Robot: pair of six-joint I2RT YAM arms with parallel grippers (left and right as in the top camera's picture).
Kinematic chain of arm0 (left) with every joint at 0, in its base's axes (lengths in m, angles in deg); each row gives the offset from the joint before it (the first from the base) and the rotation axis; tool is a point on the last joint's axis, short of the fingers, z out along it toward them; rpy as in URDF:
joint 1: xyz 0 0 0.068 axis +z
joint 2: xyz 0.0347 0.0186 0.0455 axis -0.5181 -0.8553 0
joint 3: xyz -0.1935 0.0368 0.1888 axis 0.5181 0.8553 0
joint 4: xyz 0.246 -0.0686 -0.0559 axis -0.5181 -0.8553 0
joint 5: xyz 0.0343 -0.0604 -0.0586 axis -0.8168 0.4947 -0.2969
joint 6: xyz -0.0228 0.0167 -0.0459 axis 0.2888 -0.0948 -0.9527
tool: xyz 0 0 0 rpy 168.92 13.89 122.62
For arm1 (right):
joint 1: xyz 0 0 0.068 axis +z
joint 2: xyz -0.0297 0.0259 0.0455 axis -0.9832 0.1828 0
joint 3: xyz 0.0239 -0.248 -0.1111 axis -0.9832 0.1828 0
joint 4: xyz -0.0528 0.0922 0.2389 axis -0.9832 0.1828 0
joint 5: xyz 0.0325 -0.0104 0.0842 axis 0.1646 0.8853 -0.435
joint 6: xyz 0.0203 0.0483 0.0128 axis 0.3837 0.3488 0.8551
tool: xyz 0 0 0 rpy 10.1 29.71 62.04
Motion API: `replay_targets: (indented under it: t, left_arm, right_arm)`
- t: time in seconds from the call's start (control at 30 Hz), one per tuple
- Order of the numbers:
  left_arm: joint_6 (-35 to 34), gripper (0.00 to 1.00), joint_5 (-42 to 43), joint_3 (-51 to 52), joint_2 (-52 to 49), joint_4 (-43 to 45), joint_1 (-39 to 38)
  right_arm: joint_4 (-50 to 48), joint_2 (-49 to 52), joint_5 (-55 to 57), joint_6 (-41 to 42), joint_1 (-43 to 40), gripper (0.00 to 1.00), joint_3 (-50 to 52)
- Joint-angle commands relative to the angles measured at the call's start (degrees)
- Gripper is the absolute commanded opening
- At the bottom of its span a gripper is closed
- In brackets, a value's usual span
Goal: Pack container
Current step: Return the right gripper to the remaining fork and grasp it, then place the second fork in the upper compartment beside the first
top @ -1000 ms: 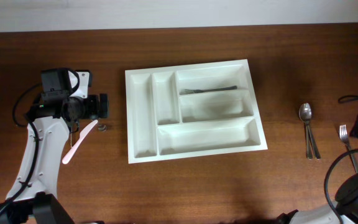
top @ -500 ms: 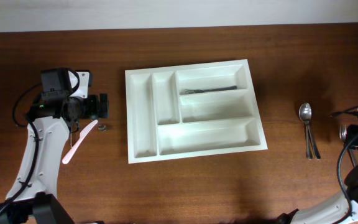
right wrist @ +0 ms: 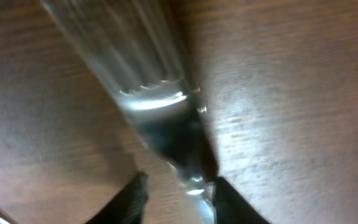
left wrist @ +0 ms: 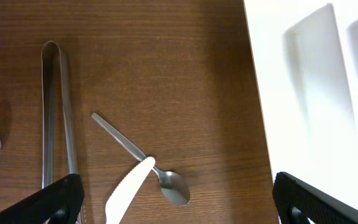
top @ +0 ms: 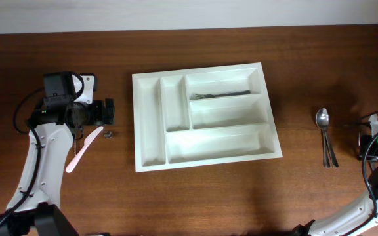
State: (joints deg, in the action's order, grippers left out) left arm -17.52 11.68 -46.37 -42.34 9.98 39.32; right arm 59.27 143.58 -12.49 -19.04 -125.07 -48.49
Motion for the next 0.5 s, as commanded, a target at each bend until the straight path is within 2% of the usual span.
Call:
replay_targets:
  t: [0.0,0.07,0.17,0.47]
  left_arm:
    - [0.96,0.99,0.85,-1.03,-0.37,0.11,0.2]
    - [0.96,0.99,0.83,-1.03,-0.37,0.11,0.2]
    - [0.96,0.99,0.85,-1.03,-0.37,0.11,0.2]
    - [0.96,0.99,0.85,-1.03,-0.37,0.11,0.2]
  right_arm:
    - [-0.31,2.05,0.7,-0.09,-0.26,0.25,0.48]
    - [-0.2,2.03,0.72,1.44,-0.26,0.14,0.48]
    - [-0.09,2.03,0.72,4.37,-0.26,0.04,0.46]
    - [2.6,-0.66,-0.46,11.76,0.52,0.04,-3.43]
